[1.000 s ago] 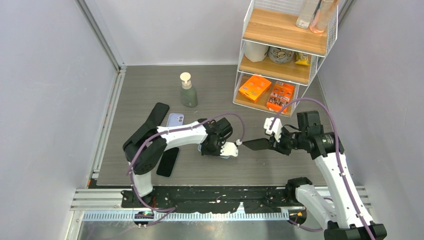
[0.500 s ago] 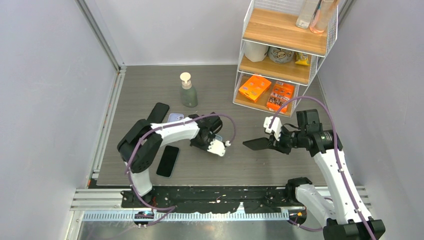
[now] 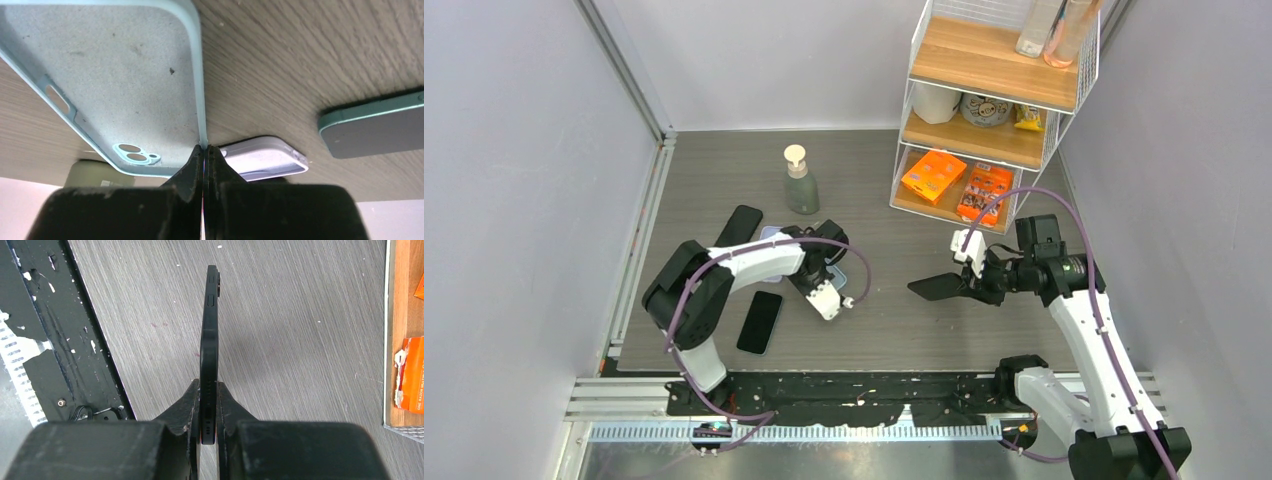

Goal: Take the phone out of the phone case
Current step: Adjust the phone case at the center of the board.

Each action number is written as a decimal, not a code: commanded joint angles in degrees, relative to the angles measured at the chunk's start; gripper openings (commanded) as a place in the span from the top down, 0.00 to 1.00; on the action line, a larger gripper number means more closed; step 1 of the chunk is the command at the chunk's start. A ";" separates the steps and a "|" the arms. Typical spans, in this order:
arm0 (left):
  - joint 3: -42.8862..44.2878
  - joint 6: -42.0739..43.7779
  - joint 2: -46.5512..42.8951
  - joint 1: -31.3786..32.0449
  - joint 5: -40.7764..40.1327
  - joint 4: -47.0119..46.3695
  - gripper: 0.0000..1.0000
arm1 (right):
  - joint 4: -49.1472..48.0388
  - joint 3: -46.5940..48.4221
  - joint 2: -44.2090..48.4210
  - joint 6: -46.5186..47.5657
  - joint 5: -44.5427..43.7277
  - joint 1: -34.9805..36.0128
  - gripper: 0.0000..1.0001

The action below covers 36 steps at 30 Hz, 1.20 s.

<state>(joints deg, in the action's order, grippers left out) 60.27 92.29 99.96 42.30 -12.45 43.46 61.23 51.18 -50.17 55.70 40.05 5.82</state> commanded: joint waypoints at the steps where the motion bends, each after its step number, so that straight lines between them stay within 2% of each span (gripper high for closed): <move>1: 2.53 9.15 -2.60 -0.20 -1.29 2.02 1.00 | -3.10 1.33 -0.04 0.90 3.25 -0.44 0.95; 8: 1.28 20.47 -3.24 -1.53 -0.06 -1.39 1.00 | -3.33 0.88 -0.33 0.77 3.99 -0.87 0.95; 15: 1.88 32.18 -1.57 -5.69 1.81 -6.41 1.00 | -3.23 0.28 0.69 0.40 4.07 -1.14 0.95; 22: 4.50 39.63 1.76 -7.50 3.60 -8.57 0.99 | -3.33 -0.34 0.74 -0.01 4.91 -1.27 0.95; 30: 6.67 43.97 5.07 -7.51 5.78 -10.46 0.88 | -3.31 -0.47 1.82 -1.16 4.90 -1.34 0.95; 34: 5.78 43.85 4.91 -7.55 6.23 -11.66 0.79 | -3.32 -0.27 1.77 -1.51 5.02 -1.41 0.95; 36: 4.57 43.16 4.14 -7.58 6.78 -13.43 0.71 | -3.31 -0.03 1.45 -1.74 5.33 -1.41 0.95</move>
<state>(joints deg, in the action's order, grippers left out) 64.86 117.30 104.97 34.87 -7.81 33.54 60.42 50.11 -49.32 54.98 42.39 4.69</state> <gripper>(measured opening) 0.231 0.149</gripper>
